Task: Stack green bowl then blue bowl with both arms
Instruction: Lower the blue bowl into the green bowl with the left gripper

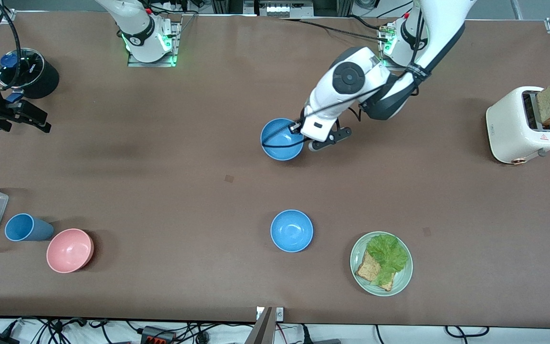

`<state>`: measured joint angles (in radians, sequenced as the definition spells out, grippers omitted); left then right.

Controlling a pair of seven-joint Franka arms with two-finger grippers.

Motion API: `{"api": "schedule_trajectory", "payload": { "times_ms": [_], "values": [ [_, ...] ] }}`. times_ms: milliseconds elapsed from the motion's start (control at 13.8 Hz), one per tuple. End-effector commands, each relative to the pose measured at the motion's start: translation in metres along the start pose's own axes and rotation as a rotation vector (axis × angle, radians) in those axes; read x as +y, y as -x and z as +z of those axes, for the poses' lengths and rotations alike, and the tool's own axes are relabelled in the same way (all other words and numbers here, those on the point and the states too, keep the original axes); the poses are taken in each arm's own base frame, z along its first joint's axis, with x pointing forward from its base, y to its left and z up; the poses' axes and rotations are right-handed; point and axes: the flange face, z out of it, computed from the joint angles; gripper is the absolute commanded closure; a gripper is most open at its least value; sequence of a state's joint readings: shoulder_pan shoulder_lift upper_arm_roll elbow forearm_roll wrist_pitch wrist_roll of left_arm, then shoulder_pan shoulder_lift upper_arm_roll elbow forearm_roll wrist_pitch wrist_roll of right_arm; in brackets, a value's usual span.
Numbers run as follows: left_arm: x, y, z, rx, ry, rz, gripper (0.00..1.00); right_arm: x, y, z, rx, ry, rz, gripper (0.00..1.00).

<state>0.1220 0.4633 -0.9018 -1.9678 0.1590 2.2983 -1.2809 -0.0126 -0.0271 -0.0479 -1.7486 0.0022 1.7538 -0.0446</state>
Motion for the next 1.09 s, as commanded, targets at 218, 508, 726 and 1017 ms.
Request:
{"api": "schedule_trajectory", "payload": {
  "times_ms": [218, 508, 726, 1017],
  "values": [
    [-0.014, 0.008, 0.02, 0.083, -0.069, 0.098, 1.0, -0.005, 0.006, -0.009, -0.004, 0.015, -0.026, 0.0],
    [-0.018, 0.0, 0.036, 0.098, -0.093, 0.138, 1.0, -0.004, 0.009, -0.015, -0.011, 0.015, -0.027, 0.0],
    [-0.019, 0.0, 0.039, 0.092, -0.095, 0.138, 1.0, -0.004, 0.009, -0.016, -0.013, 0.015, -0.024, 0.0],
    [-0.016, 0.008, 0.044, 0.083, -0.095, 0.149, 1.0, -0.003, 0.01, -0.016, -0.016, 0.013, -0.007, 0.0]
  ]
}}
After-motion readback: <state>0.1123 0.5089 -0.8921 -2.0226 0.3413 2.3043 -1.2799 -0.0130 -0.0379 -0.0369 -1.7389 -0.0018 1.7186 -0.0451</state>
